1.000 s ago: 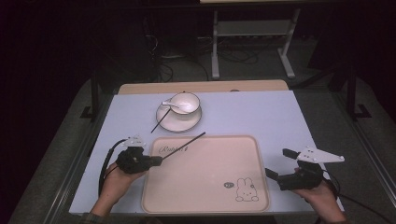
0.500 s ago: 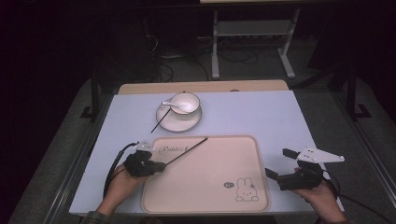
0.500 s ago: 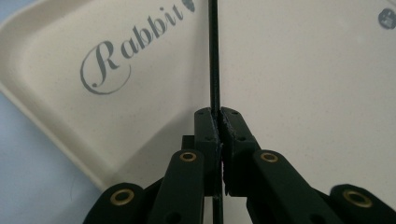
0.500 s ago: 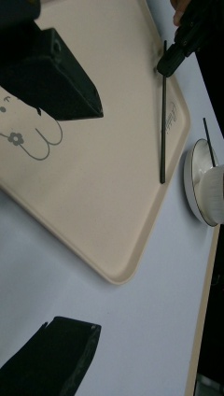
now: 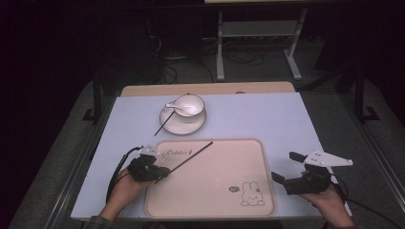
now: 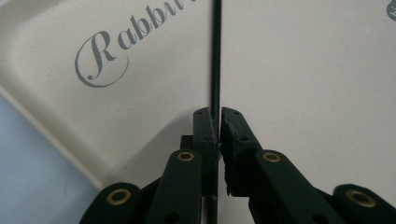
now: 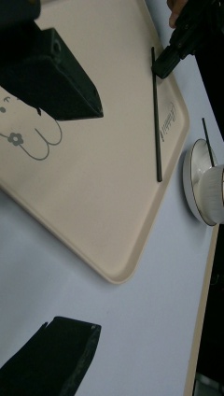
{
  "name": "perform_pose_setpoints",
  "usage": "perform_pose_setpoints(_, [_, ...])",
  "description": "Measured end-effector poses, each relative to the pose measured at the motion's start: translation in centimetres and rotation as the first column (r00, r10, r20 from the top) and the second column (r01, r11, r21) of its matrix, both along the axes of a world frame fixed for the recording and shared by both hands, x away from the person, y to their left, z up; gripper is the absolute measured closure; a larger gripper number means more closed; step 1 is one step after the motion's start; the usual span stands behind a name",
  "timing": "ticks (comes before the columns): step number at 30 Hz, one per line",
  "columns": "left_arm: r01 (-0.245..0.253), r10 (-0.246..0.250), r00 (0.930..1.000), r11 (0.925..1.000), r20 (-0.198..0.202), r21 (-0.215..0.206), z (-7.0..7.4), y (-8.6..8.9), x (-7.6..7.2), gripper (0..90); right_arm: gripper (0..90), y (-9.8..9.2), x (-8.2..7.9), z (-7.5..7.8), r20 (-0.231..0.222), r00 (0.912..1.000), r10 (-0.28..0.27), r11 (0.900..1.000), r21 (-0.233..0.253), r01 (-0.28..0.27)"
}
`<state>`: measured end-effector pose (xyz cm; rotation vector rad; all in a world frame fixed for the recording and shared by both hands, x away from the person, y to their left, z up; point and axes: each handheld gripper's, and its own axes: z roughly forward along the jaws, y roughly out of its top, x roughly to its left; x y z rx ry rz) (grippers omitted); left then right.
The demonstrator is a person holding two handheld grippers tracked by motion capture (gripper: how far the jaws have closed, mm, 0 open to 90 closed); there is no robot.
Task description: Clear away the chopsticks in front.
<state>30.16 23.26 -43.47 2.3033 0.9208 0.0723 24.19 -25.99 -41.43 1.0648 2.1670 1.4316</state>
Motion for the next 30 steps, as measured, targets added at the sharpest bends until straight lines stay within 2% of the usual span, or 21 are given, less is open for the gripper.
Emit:
perform_pose_setpoints(7, [0.000,0.000,1.0000,1.0000,0.001,0.003,0.0,0.0,0.0,82.9,0.0,0.0,0.0,0.0,0.000,1.0000,0.001,1.000,-0.001,-0.001])
perform_pose_setpoints(10, [-0.004,0.005,0.9998,0.9994,0.020,-0.033,0.8,0.1,0.4,69.5,0.0,0.0,0.0,0.0,-0.002,1.0000,-0.002,1.000,0.000,0.002])
perform_pose_setpoints(12, [-0.008,0.009,0.9997,0.9993,0.022,-0.038,1.0,0.2,0.6,57.1,0.0,0.0,0.0,0.0,-0.003,1.0000,-0.002,1.000,0.001,0.002])
perform_pose_setpoints(13, [-0.010,0.011,0.9995,0.9989,0.031,-0.047,1.3,0.2,1.4,51.5,0.0,0.0,0.0,0.0,-0.003,1.0000,-0.001,1.000,0.002,0.001])
perform_pose_setpoints(14, [-0.010,0.011,0.9995,0.9989,0.031,-0.047,1.3,0.2,1.4,47.2,0.0,0.0,0.0,0.0,-0.003,1.0000,-0.001,1.000,0.002,0.001])
perform_pose_setpoints(17, [-0.021,0.023,0.9980,0.9990,0.060,-0.040,1.8,-0.1,2.8,30.8,0.0,0.0,0.0,0.0,-0.001,1.0000,-0.001,1.000,0.003,0.001])
perform_pose_setpoints(20, [-0.026,0.027,0.9974,0.9993,0.066,-0.026,2.1,-0.3,3.5,17.3,0.0,0.0,0.0,0.0,-0.003,1.0000,-0.001,1.000,0.005,0.001])
perform_pose_setpoints(21, [-0.031,0.033,0.9971,0.9993,0.069,-0.020,2.4,-0.5,4.4,15.8,0.0,0.0,0.0,0.0,-0.003,1.0000,-0.001,1.000,0.004,0.001])
perform_pose_setpoints(22, [-0.031,0.033,0.9971,0.9993,0.069,-0.020,2.4,-0.5,4.4,14.1,0.0,0.0,0.0,0.0,-0.003,1.0000,-0.001,1.000,0.004,0.001])
perform_pose_setpoints(23, [-0.035,0.036,0.9965,0.9993,0.076,-0.014,2.7,-0.6,5.4,13.3,0.0,0.0,0.0,0.0,-0.004,1.0000,-0.001,1.000,0.005,0.001])
perform_pose_setpoints(26, [-0.040,0.040,0.9950,0.9991,0.092,-0.012,3.2,-0.8,6.9,13.3,0.0,-0.1,0.0,0.0,-0.004,1.0000,-0.001,1.000,0.006,0.001])
perform_pose_setpoints(29, [-0.038,0.036,0.9936,0.9991,0.107,0.020,3.6,-1.2,8.4,13.3,0.0,-0.1,0.0,-0.1,-0.002,1.0000,-0.001,1.000,0.006,0.001])
perform_pose_setpoints(30, [-0.038,0.036,0.9936,0.9991,0.107,0.020,3.6,-1.2,8.4,13.3,0.0,-0.1,0.0,-0.1,-0.002,1.0000,-0.001,1.000,0.006,0.001])
